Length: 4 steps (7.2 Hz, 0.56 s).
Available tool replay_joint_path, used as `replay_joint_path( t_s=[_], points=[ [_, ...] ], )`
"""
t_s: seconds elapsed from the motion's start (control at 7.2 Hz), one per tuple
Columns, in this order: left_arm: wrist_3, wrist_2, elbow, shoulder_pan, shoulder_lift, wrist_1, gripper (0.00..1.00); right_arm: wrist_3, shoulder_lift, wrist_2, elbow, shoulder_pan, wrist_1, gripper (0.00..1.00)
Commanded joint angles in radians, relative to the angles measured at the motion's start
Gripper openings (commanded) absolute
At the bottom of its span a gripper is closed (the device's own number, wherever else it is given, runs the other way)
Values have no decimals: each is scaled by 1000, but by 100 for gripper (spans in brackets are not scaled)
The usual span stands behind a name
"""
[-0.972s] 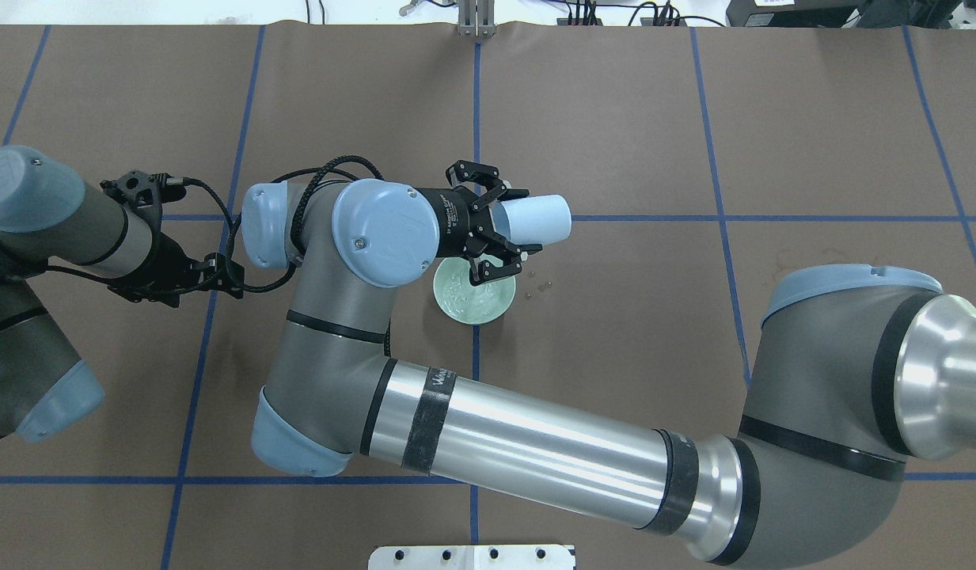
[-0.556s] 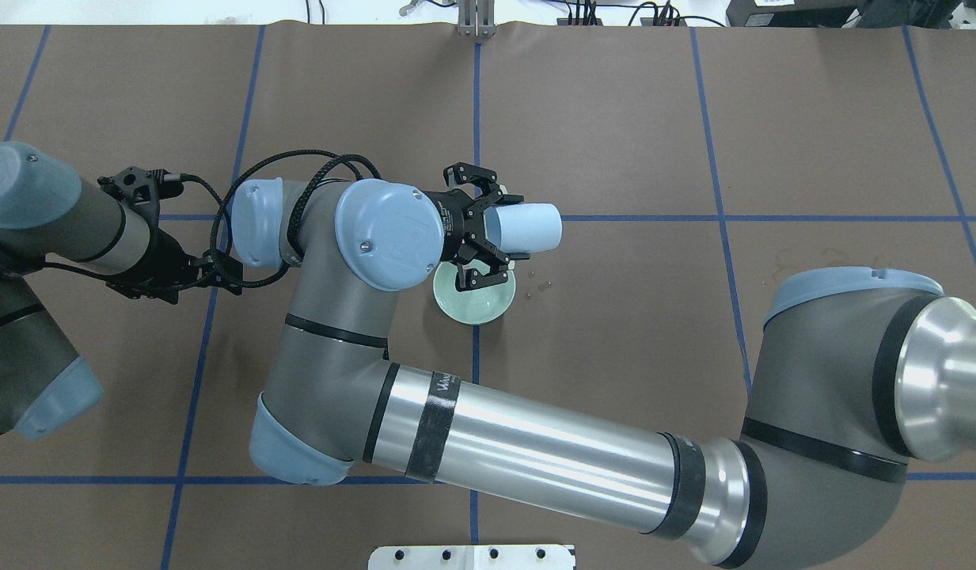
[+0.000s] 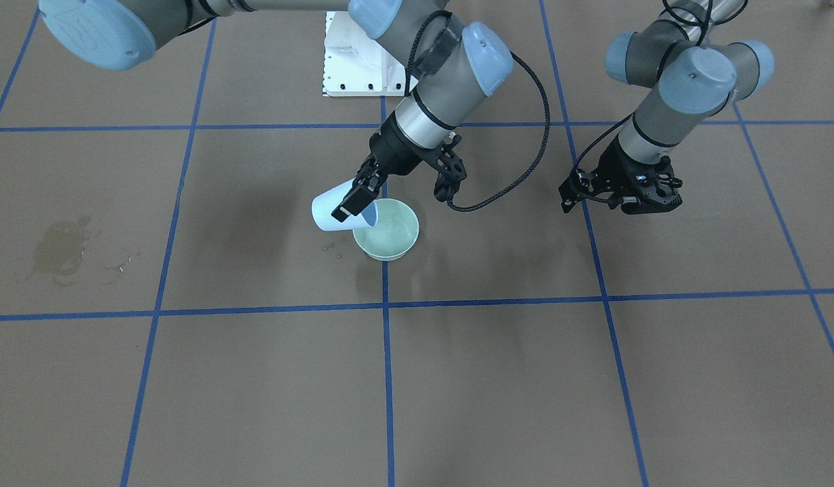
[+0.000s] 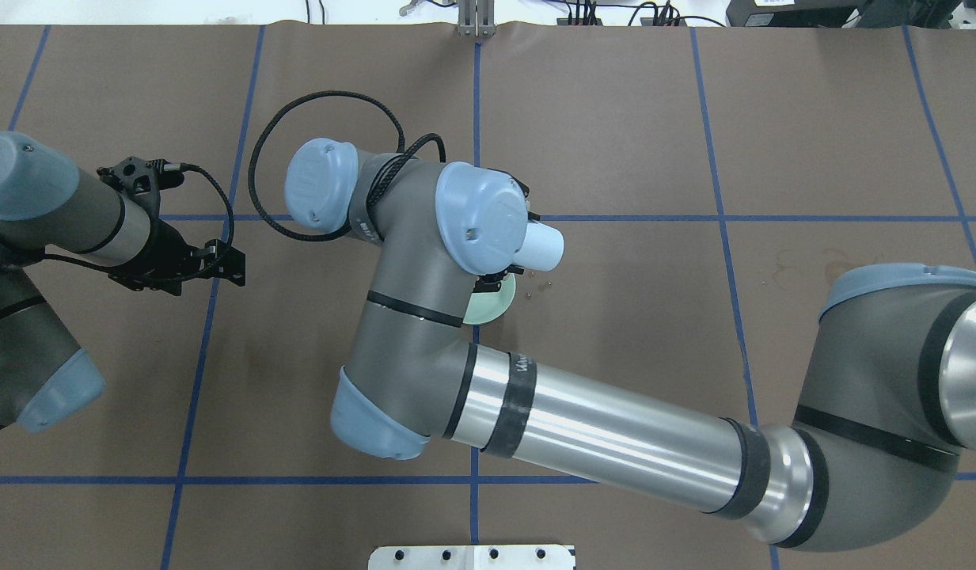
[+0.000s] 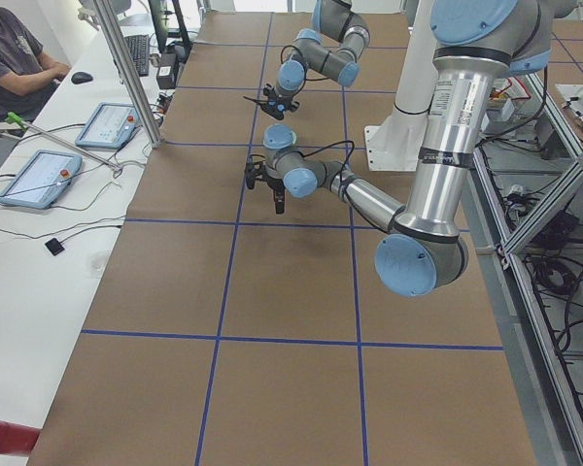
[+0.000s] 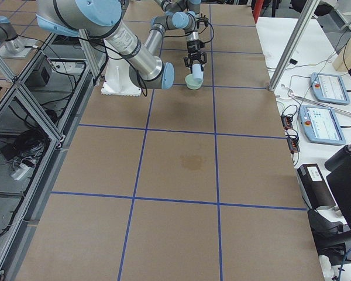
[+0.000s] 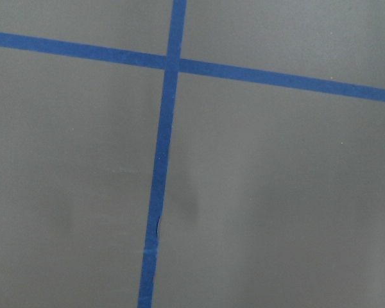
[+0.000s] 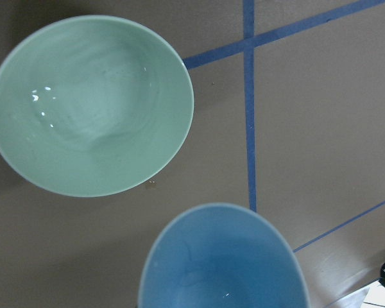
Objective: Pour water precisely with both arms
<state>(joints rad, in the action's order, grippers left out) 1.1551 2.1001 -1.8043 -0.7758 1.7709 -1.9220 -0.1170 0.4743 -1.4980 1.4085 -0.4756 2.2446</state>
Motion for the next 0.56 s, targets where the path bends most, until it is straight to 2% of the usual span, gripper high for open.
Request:
replay_joint_path(
  t_s=[0.0,0.28,0.42],
  points=[
    [2,0,-3,0,10,1,99,-182,259,-128,242,-67,-216,0],
    [2,0,-1,0,12,1,99,-275,483,-143,473,-125,-292,0],
    [2,0,-3,0,13,1,99,-279,551,-206,531,-185,-307,0]
  ],
)
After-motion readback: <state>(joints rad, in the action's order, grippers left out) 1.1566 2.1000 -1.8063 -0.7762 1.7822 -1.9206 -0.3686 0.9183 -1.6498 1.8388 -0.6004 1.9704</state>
